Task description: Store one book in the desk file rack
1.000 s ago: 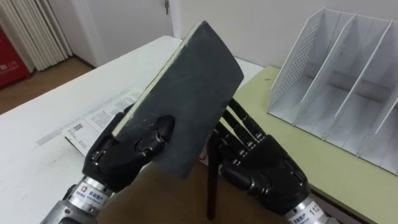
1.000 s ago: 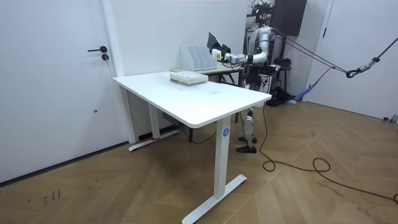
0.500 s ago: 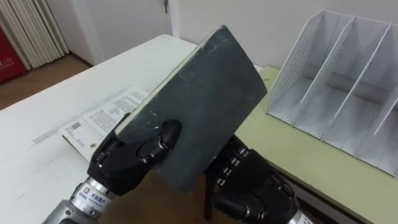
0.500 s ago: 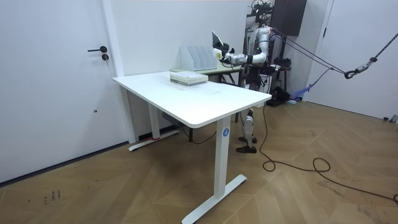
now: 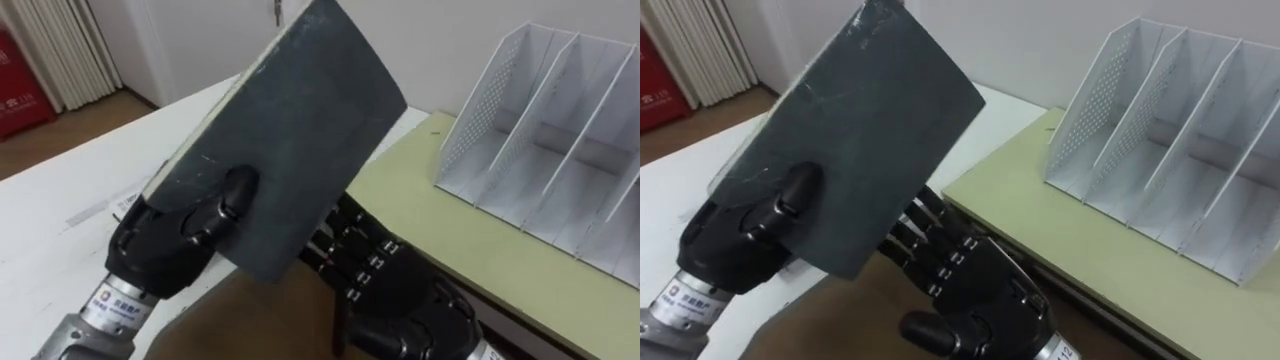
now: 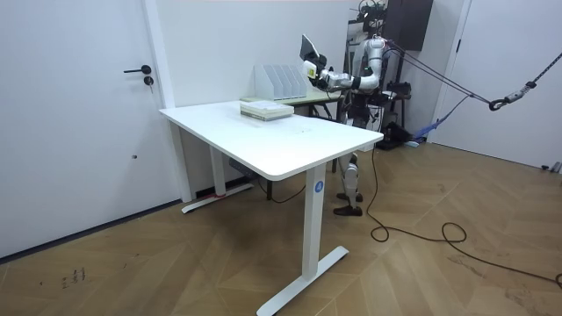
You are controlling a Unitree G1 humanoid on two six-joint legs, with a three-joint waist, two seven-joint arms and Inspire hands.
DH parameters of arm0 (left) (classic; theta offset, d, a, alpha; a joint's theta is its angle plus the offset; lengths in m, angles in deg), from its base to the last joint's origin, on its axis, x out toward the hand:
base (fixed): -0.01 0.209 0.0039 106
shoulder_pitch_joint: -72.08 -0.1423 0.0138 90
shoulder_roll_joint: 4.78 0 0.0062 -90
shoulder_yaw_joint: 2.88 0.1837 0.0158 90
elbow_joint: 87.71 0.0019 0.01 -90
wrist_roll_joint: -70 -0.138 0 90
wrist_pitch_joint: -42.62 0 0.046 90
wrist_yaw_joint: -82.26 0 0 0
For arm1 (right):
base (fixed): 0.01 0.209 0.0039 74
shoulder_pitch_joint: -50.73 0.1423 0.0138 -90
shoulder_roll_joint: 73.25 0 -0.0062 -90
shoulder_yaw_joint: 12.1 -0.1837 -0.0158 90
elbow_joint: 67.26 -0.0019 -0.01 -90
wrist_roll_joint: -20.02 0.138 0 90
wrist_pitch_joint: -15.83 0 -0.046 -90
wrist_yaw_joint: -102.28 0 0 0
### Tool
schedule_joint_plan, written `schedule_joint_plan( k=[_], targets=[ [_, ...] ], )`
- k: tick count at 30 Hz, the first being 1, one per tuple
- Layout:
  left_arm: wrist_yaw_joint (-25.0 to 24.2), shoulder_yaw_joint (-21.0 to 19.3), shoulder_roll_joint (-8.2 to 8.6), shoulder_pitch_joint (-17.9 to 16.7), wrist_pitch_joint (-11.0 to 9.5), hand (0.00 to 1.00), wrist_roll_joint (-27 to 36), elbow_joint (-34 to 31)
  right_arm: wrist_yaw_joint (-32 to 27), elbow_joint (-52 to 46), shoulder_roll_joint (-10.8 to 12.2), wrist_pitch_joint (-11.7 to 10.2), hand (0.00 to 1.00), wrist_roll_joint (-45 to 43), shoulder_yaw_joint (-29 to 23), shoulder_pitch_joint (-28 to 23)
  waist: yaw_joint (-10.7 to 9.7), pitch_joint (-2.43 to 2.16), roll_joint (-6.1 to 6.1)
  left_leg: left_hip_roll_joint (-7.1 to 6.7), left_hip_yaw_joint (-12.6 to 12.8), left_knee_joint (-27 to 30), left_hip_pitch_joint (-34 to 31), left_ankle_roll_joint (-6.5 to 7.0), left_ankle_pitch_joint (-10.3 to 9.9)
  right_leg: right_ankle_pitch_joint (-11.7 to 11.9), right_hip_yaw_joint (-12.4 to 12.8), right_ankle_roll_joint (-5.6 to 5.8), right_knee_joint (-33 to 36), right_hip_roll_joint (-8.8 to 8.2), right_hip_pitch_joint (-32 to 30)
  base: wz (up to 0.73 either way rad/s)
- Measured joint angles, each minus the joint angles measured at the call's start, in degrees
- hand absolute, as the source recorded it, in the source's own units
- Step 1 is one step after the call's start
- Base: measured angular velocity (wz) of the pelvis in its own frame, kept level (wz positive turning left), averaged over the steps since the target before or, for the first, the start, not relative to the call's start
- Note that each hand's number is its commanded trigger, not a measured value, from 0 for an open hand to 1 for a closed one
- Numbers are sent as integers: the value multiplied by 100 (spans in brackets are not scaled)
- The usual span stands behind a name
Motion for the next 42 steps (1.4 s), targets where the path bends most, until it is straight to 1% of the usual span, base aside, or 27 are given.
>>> schedule_joint_plan(
  k=[4, 9, 14, 17, 19, 21, 25, 26, 28, 31, 35, 37, 39, 42],
  targets=[
    [65, -22, 27, -2, -3, 100, -4, -1, 0, 0, 1, 0, 0, -13, -39, 0, 34, -3, 29, -1, 0, 12, 4, 1, 0, 1, -3, -1, 8, 0, 8, 0],
    [68, 43, 42, -4, -2, 100, -8, -1, 0, -1, 1, 1, 0, -20, -38, -3, 82, -7, 100, -1, -5, 2, 0, 1, 0, 1, -19, -1, 9, -12, 2, 0],
    [68, 102, 44, -11, 1, 100, -7, -1, -1, -7, 7, 3, 0, -22, -33, -3, 60, -11, 106, 2, -6, -14, -6, 0, 0, 0, -3, -1, 11, -14, -19, 0],
    [66, 225, 42, -17, 27, 100, -11, 0, 3, -7, 25, 14, 0, -46, -29, -3, 53, -2, 86, 1, -7, -15, -6, 0, 0, -1, -1, -1, 10, -13, -29, 0],
    [56, 278, 43, -39, 57, 100, -11, -1, 20, -31, 27, 59, 0, -46, -30, -3, 55, 2, 74, 1, -7, -12, -13, 0, 0, -1, 2, -1, 11, -14, -46, 0],
    [36, 307, 37, -98, 93, 100, -9, 0, 38, -142, 7, 136, 0, -44, -30, -3, -29, 6, 45, 1, -6, -12, -13, 0, 0, 0, 0, -1, 12, -23, -48, 0],
    [-78, 436, 17, -142, 159, 100, -12, 1, 46, -177, 11, 136, 0, -46, -33, -3, -42, 1, -16, 1, -4, -15, -12, 0, 0, 0, 0, -1, 12, -22, -47, 0],
    [-94, 497, 8, -147, 166, 100, -12, 1, 45, -177, 11, 136, 0, -46, -33, -3, -42, -9, -40, 1, -3, -15, -12, 0, 0, 0, 0, -1, 12, -21, -48, 0],
    [-150, 518, 7, -156, 191, 100, -12, 2, 45, -177, 10, 136, 0, -46, -33, -3, -53, -22, -72, 1, -3, -14, -8, 0, 0, 0, -4, -1, 10, -23, -43, 0],
    [-195, 520, 7, -156, 204, 100, -12, 2, 45, -176, 10, 136, 0, -46, -33, -3, -56, -22, -96, 1, -2, -12, -3, 0, 0, 0, -5, -1, 10, -24, -33, 0],
    [-195, 678, -23, -163, 221, 100, -12, 11, 13, -177, 13, 136, 0, -45, -33, -3, -64, -17, -88, 1, -4, -8, -3, 1, -1, 0, -31, -1, 6, -25, -6, 0],
    [-198, 745, -28, -166, 249, 100, -11, 11, -11, -176, 12, 136, 0, -45, -33, -3, -63, -7, -71, 1, -4, -6, -3, 1, -1, 0, -34, -1, 6, -26, -6, 0],
    [-202, 793, -31, -178, 257, 100, -13, 28, -14, -177, 9, 136, 0, -45, -33, -1, -63, 21, -25, 1, -4, -5, -4, 1, -1, 0, -40, -1, 10, -28, -8, 0],
    [-229, 796, -49, -182, 262, 100, -13, 146, -47, -178, -37, 136, 0, 0, -34, 0, -65, 29, 11, 3, -4, -5, -11, 1, -1, 0, -56, -1, 12, -28, -20, 0]
  ],
)
